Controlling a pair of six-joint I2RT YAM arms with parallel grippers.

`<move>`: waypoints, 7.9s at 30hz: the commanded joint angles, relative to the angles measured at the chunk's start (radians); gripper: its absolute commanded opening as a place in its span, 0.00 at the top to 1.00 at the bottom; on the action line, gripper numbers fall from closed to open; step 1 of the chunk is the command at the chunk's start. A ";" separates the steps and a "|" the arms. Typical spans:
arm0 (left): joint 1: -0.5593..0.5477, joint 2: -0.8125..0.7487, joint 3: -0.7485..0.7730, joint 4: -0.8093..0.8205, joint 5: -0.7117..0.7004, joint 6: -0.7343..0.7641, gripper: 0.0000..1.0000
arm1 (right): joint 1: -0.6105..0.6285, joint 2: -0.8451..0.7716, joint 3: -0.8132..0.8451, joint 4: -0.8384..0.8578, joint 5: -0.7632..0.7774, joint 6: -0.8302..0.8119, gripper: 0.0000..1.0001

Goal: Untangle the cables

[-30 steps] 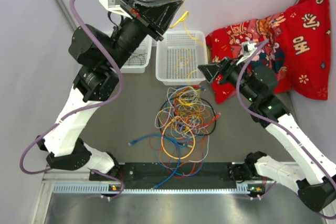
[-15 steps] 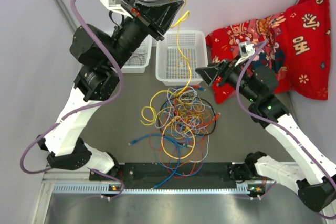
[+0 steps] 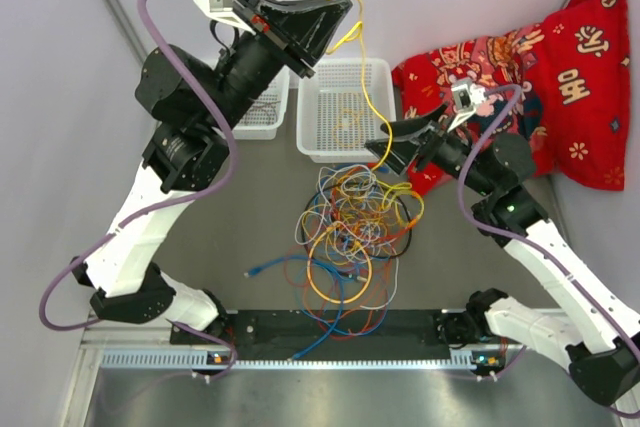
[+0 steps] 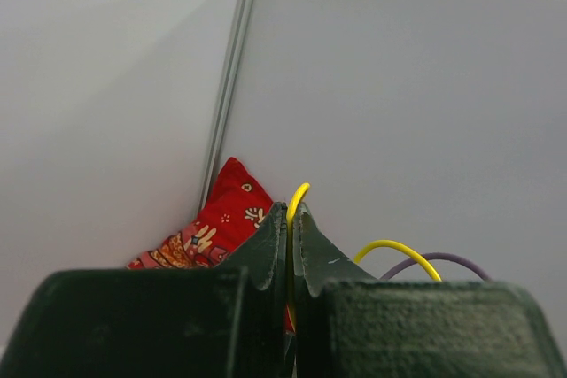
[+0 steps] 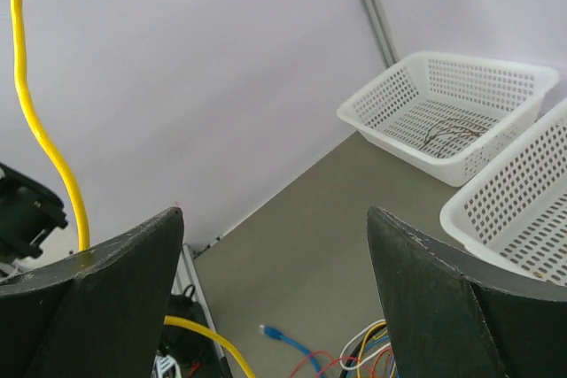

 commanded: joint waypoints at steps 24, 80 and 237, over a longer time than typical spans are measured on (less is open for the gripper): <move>0.003 -0.009 0.089 0.009 0.007 0.011 1.00 | 0.028 -0.013 -0.049 0.224 -0.113 0.099 0.15; 0.003 -0.083 -0.102 0.052 -0.054 0.043 1.00 | 0.135 0.144 0.276 -0.073 0.106 -0.017 1.00; 0.000 0.086 -1.464 0.847 0.234 -0.463 0.46 | 0.418 -0.327 0.010 -0.572 0.484 -0.019 1.00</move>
